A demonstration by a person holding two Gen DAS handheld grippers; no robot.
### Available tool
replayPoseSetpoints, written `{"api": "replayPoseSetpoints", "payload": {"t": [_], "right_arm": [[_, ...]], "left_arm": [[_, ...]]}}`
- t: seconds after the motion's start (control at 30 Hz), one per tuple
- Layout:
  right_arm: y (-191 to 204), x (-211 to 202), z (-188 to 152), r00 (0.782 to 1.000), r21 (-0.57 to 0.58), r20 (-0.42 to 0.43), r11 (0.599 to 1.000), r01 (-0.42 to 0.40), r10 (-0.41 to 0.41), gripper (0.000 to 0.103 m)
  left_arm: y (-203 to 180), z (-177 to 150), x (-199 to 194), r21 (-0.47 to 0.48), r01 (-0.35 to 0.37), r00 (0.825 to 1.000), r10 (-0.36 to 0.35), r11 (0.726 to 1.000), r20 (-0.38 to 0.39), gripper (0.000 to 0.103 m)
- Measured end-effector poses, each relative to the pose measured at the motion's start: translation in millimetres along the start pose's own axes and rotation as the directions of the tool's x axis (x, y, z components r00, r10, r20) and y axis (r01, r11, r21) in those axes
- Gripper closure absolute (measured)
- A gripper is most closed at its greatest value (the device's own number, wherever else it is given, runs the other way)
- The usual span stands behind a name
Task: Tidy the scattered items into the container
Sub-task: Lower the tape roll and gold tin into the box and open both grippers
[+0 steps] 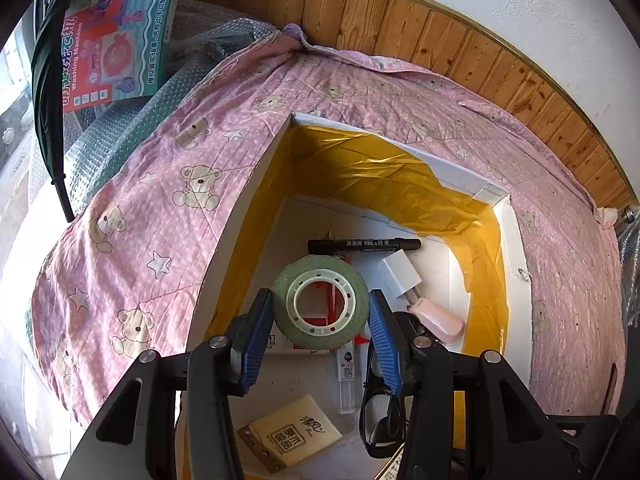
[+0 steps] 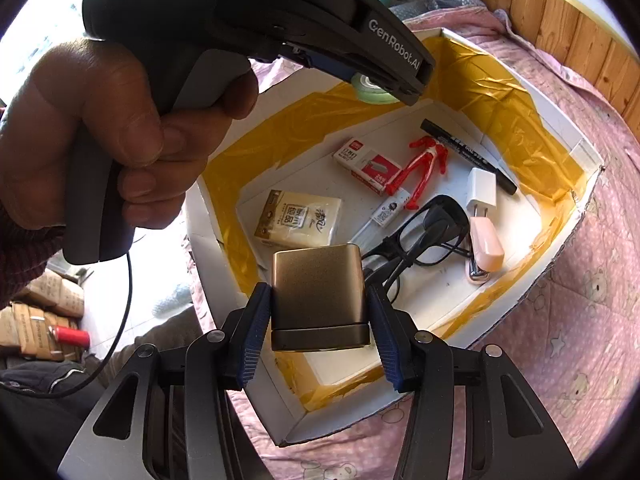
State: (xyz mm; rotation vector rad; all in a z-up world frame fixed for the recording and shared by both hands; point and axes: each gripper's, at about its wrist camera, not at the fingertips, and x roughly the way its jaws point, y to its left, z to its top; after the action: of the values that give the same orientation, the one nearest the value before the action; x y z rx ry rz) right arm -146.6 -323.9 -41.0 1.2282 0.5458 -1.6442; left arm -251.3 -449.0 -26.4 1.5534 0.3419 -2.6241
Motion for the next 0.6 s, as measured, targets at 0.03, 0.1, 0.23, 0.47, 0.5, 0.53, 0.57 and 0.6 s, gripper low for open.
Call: {"api": "replayPoseSetpoints", "payload": {"t": [0.03, 0.1, 0.23, 0.47, 0.5, 0.53, 0.57, 0.6], "right_arm": [[1, 1, 0, 1.000, -0.002, -0.003, 1.000, -0.001, 0.001, 0.051], [2, 2, -2, 1.000, -0.007, -0.004, 1.000, 0.000, 0.000, 0.050], [2, 0, -5, 1.000, 0.002, 0.001, 1.000, -0.029, 0.029, 0.048], [2, -16, -8, 0.998, 0.035, 0.031, 0.998, -0.055, 0.054, 0.043], [4, -20, -9, 0.998, 0.032, 0.038, 0.998, -0.053, 0.052, 0.043], [6, -25, -10, 0.998, 0.025, 0.046, 0.999, -0.047, 0.046, 0.043], [9, -30, -12, 0.998, 0.017, 0.055, 0.999, -0.035, 0.034, 0.043], [12, -34, -13, 0.998, 0.007, 0.061, 1.000, -0.017, 0.017, 0.043]], "left_arm": [[0, 1, 1, 0.002, -0.004, 1.000, 0.004, 1.000, 0.001, 0.054], [1, 2, 3, -0.002, -0.020, 1.000, 0.020, 1.000, 0.002, 0.054], [3, 3, 5, -0.009, -0.056, 0.998, 0.056, 0.998, 0.004, 0.049], [2, -1, -9, -0.012, -0.052, 0.998, 0.052, 0.999, 0.030, 0.043], [1, -3, -13, -0.009, -0.051, 0.998, 0.051, 0.999, 0.035, 0.043], [0, -4, -17, -0.007, -0.050, 0.998, 0.051, 0.999, 0.043, 0.043], [-1, -6, -21, -0.004, -0.048, 0.998, 0.048, 0.999, 0.049, 0.043], [-2, -8, -25, -0.004, -0.045, 0.998, 0.045, 0.999, 0.053, 0.043]]}}
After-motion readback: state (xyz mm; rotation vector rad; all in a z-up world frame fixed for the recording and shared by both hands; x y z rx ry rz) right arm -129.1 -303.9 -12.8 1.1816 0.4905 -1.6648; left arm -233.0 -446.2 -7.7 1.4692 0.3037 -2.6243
